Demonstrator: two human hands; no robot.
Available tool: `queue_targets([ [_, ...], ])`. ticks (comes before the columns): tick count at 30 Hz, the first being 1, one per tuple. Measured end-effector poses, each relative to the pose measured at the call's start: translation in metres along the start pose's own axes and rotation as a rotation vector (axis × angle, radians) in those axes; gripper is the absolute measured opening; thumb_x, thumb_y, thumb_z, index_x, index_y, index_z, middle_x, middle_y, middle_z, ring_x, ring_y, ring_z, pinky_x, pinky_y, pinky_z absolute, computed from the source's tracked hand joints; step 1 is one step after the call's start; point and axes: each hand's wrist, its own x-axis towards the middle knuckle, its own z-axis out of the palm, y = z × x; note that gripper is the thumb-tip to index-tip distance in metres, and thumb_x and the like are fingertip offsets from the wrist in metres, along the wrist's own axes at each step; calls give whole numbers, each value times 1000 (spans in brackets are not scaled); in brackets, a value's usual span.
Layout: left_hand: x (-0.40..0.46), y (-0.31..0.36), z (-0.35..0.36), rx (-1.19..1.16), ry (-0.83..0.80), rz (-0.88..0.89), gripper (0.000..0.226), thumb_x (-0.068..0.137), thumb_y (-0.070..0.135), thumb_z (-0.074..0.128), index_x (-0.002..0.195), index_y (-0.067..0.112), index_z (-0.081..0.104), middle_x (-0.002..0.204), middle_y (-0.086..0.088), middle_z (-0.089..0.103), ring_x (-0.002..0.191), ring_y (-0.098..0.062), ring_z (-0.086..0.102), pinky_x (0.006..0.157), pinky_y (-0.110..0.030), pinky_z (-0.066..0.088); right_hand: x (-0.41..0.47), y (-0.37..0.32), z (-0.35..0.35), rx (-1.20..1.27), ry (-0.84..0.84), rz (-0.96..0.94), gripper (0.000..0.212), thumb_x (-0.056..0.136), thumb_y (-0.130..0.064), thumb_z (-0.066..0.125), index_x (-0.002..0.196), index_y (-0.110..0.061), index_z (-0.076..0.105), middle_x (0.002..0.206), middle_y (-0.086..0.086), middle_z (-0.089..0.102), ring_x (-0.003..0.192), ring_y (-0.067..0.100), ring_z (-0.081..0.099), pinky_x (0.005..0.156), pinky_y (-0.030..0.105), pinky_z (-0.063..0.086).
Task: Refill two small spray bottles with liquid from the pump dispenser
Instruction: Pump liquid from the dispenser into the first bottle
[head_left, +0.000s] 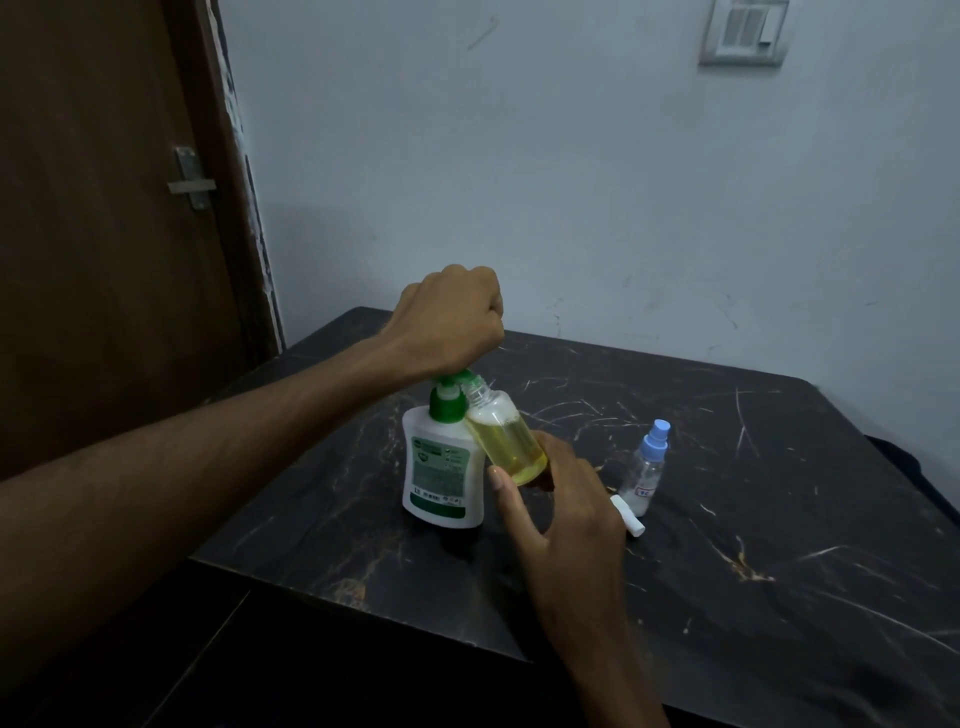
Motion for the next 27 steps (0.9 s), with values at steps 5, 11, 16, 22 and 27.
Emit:
queue_targets([
  [5,2,0,7,-22,2,-32,31,78,2,52,50,15,48,50,10,45,50,-13,48,56,-29,42,0,3,1,-9,3,8,40,99,-58,55,127,-30,59,105,-16,62,97,-3,57,82,9,42],
  [11,3,-3,4,29,-20,-6,21,85,9,53,70,14,67,83,-2,73,65,-16,60,62,-32,48,0,0,1,-2,-5,8,40,98,-58,54,127,-31,59,106,-14,63,96,-2,58,82,11,43],
  [16,4,-2,8,9,-26,-26,22,85,8,53,75,9,73,90,-4,77,68,-19,65,62,-33,51,1,1,0,-3,-14,13,42,99,-58,55,130,-29,59,108,-15,63,98,-3,58,83,10,44],
  [22,4,-3,4,64,-60,5,20,88,13,54,92,12,73,92,-2,73,77,-21,64,68,-34,50,1,0,0,-10,-10,5,40,99,-58,54,129,-32,57,107,-18,60,98,-5,56,82,10,43],
  [27,3,-1,7,29,-65,-15,21,87,11,53,89,11,74,97,-4,76,77,-21,66,69,-36,53,1,0,1,-10,-5,6,39,99,-56,56,129,-30,59,107,-15,63,98,-4,57,83,10,43],
])
